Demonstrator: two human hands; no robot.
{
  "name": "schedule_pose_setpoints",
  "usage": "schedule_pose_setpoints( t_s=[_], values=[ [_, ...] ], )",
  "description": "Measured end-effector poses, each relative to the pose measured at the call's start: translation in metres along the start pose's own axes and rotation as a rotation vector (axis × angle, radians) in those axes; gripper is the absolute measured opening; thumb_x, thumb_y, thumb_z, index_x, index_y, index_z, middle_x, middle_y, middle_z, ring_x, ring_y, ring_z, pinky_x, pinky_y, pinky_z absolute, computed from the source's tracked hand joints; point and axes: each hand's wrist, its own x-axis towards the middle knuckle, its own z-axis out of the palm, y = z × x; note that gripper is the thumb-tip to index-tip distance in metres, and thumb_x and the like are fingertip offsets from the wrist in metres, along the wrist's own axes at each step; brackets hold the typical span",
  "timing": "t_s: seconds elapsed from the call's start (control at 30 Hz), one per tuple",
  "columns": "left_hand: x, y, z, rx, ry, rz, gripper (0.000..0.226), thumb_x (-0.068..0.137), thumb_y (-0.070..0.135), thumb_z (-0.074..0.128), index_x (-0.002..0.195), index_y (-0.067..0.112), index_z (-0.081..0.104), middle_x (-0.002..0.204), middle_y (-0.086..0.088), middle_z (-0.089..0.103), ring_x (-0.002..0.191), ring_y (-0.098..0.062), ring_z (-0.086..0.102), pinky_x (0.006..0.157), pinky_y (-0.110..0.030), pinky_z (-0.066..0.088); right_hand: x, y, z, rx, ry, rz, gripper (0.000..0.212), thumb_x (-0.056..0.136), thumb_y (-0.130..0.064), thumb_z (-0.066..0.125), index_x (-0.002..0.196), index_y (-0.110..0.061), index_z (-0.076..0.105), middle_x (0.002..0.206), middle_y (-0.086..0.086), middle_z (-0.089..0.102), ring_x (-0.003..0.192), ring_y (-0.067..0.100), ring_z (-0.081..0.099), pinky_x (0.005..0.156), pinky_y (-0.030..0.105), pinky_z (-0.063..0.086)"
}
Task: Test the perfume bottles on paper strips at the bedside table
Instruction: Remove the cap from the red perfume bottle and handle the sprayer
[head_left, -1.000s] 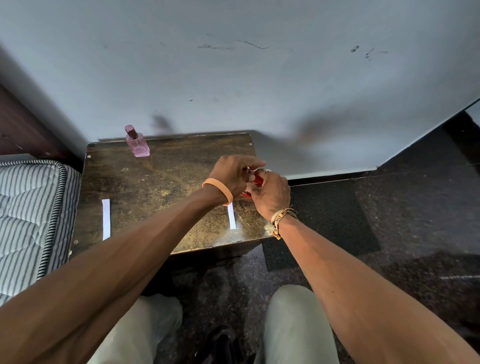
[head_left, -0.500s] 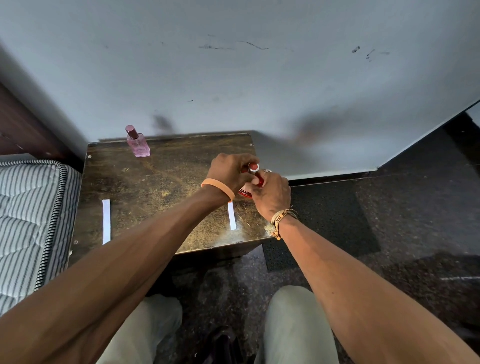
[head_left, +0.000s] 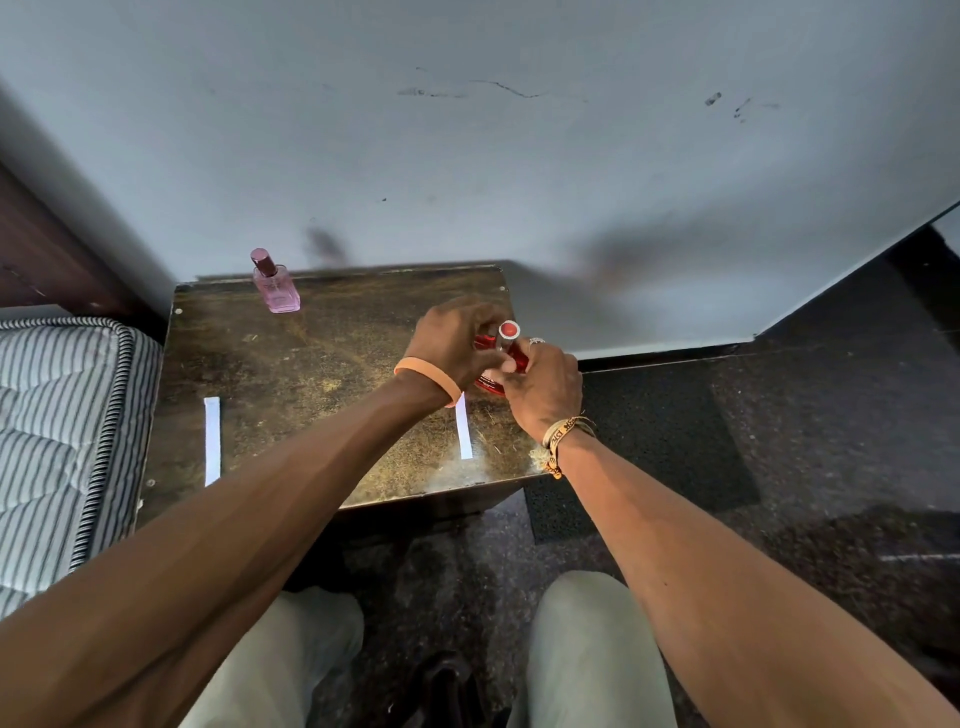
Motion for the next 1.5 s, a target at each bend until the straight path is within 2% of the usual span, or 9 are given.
schedule_pose_setpoints(
  t_s=[0.1, 0.27, 0.5, 0.73, 0.97, 1.1, 1.2, 1.37, 1.5],
  values=[
    [-0.002, 0.001, 0.001, -0.039, -0.105, 0.027, 0.068, 0.076, 0.010, 0.074, 0.138, 0.021, 0.049, 0.139, -0.003, 0.053, 0.128, -0.021, 0.049, 0.107, -0.036, 0.040, -0.002, 0.000, 0.001, -0.001, 0.009, -0.007, 0.026, 0.087, -0.037, 0.070, 0.106, -0.020, 0.071, 0.096, 0.005, 0.074, 0.092, 0.024, 0.069, 0.077, 0.035, 0.057],
    [0.002, 0.002, 0.002, -0.023, -0.149, 0.074, 0.052, 0.084, -0.001, 0.060, 0.132, 0.019, 0.056, 0.126, -0.002, 0.064, 0.117, -0.020, 0.060, 0.100, -0.029, 0.045, -0.001, -0.001, 0.000, 0.028, -0.003, 0.016, 0.034, 0.082, -0.042, 0.073, 0.107, -0.019, 0.071, 0.098, 0.006, 0.074, 0.094, 0.025, 0.069, 0.081, 0.036, 0.057],
    [-0.005, 0.002, 0.006, 0.004, 0.032, -0.003, 0.029, 0.079, 0.024, 0.072, 0.107, 0.023, 0.068, 0.098, 0.002, 0.074, 0.092, -0.018, 0.068, 0.084, -0.032, 0.053, -0.001, 0.000, 0.002, 0.012, 0.023, 0.013, 0.022, 0.085, -0.033, 0.073, 0.100, -0.018, 0.071, 0.090, 0.005, 0.073, 0.088, 0.025, 0.069, 0.076, 0.035, 0.056],
    [-0.003, 0.010, 0.007, -0.012, -0.041, 0.127, 0.044, 0.080, 0.001, 0.067, 0.121, 0.017, 0.064, 0.111, -0.003, 0.071, 0.102, -0.017, 0.066, 0.093, -0.033, 0.052, -0.001, 0.001, 0.003, -0.006, 0.023, 0.011, 0.018, 0.087, -0.029, 0.072, 0.100, -0.017, 0.072, 0.090, 0.005, 0.074, 0.088, 0.024, 0.070, 0.076, 0.033, 0.057],
    [-0.002, 0.005, 0.008, -0.080, 0.145, -0.041, 0.038, 0.061, 0.036, 0.085, 0.095, 0.021, 0.075, 0.088, 0.005, 0.075, 0.083, -0.010, 0.070, 0.077, -0.028, 0.055, -0.002, -0.002, 0.003, 0.000, 0.037, -0.024, 0.019, 0.084, -0.031, 0.075, 0.101, -0.023, 0.073, 0.082, 0.003, 0.073, 0.081, 0.025, 0.070, 0.072, 0.038, 0.059],
    [-0.003, 0.007, 0.007, -0.048, 0.095, -0.013, 0.047, 0.068, 0.031, 0.082, 0.112, 0.022, 0.069, 0.106, 0.002, 0.073, 0.098, -0.014, 0.067, 0.087, -0.031, 0.053, -0.001, -0.001, 0.003, -0.001, 0.033, -0.027, 0.016, 0.086, -0.030, 0.073, 0.100, -0.023, 0.073, 0.082, 0.002, 0.073, 0.080, 0.024, 0.070, 0.070, 0.037, 0.059],
    [-0.001, 0.006, 0.003, -0.037, -0.075, 0.068, 0.060, 0.075, 0.007, 0.072, 0.131, 0.023, 0.056, 0.126, -0.002, 0.065, 0.116, -0.017, 0.060, 0.099, -0.028, 0.046, -0.002, -0.001, 0.003, -0.001, 0.022, -0.018, 0.019, 0.087, -0.033, 0.071, 0.101, -0.021, 0.072, 0.086, 0.004, 0.074, 0.083, 0.023, 0.070, 0.072, 0.036, 0.059],
    [0.000, 0.001, 0.002, -0.012, -0.048, 0.056, 0.041, 0.078, 0.002, 0.069, 0.115, 0.020, 0.069, 0.111, 0.001, 0.072, 0.103, -0.015, 0.067, 0.089, -0.015, 0.042, -0.002, -0.001, 0.004, 0.012, 0.020, -0.001, 0.023, 0.086, -0.035, 0.071, 0.103, -0.020, 0.072, 0.090, 0.004, 0.074, 0.087, 0.024, 0.070, 0.077, 0.039, 0.059],
    [-0.006, 0.001, 0.007, -0.069, 0.079, 0.029, 0.033, 0.072, 0.008, 0.077, 0.104, 0.018, 0.074, 0.097, 0.000, 0.075, 0.091, -0.016, 0.071, 0.085, -0.023, 0.052, -0.002, -0.002, 0.003, 0.010, 0.027, -0.013, 0.017, 0.088, -0.031, 0.070, 0.101, -0.020, 0.072, 0.088, 0.003, 0.074, 0.085, 0.024, 0.070, 0.075, 0.038, 0.059]
  ],
)
